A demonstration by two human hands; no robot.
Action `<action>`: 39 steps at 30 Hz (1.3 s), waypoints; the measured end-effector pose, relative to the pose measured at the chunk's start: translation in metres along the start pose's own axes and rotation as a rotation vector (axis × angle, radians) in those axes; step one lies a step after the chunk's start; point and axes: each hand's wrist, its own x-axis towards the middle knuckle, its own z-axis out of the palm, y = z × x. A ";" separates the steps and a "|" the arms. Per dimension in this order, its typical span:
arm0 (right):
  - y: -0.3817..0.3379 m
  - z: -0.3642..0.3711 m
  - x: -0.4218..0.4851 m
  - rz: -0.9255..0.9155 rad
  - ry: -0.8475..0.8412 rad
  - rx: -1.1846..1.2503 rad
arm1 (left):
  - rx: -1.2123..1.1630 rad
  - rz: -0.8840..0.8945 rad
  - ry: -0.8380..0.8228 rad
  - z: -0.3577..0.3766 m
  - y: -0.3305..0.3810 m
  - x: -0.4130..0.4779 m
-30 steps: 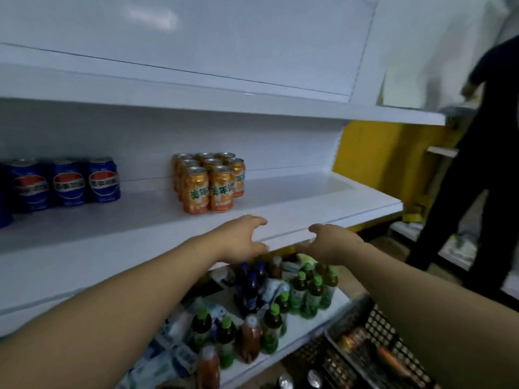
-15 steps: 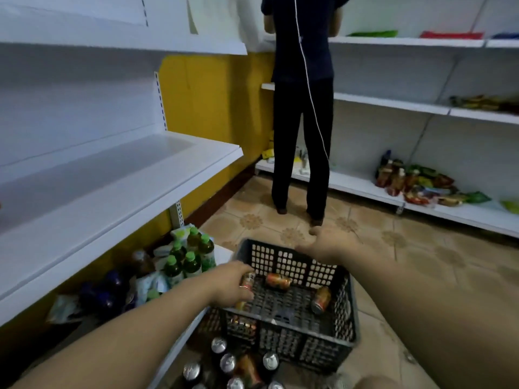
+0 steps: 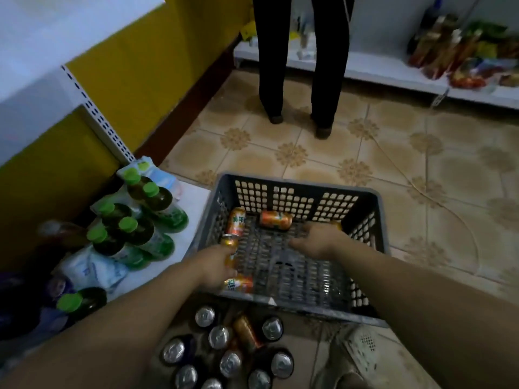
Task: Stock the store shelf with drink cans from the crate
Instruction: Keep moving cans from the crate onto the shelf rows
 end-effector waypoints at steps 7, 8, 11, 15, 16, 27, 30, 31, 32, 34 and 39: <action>-0.003 0.096 0.129 -0.007 -0.173 0.079 | 0.129 -0.046 -0.188 0.062 -0.052 0.117; -0.006 0.112 0.143 -0.031 -0.207 0.076 | 0.170 -0.062 -0.211 0.072 -0.060 0.129; -0.019 0.160 0.178 -0.131 -0.338 0.067 | 0.357 -0.061 -0.273 0.093 -0.079 0.152; -0.036 0.205 0.213 -0.191 -0.455 0.024 | 0.426 -0.050 -0.324 0.106 -0.088 0.176; -0.037 0.212 0.217 -0.198 -0.443 0.011 | 0.393 -0.064 -0.325 0.107 -0.088 0.180; -0.018 0.157 0.173 -0.107 -0.231 0.509 | -0.092 -0.117 -0.253 0.086 -0.076 0.147; -0.014 0.127 0.129 0.027 -0.124 0.824 | -0.425 -0.112 -0.124 0.062 -0.060 0.113; -0.016 0.116 0.112 0.047 -0.098 0.925 | -0.546 -0.104 -0.058 0.052 -0.052 0.099; -0.019 0.105 0.093 0.051 -0.086 1.031 | -0.670 -0.108 0.009 0.040 -0.044 0.085; -0.029 0.084 0.055 0.034 -0.070 1.255 | -0.941 -0.121 0.114 0.013 -0.027 0.050; -0.075 0.042 -0.038 -0.158 -0.084 1.494 | -1.396 -0.046 0.172 -0.047 0.006 -0.056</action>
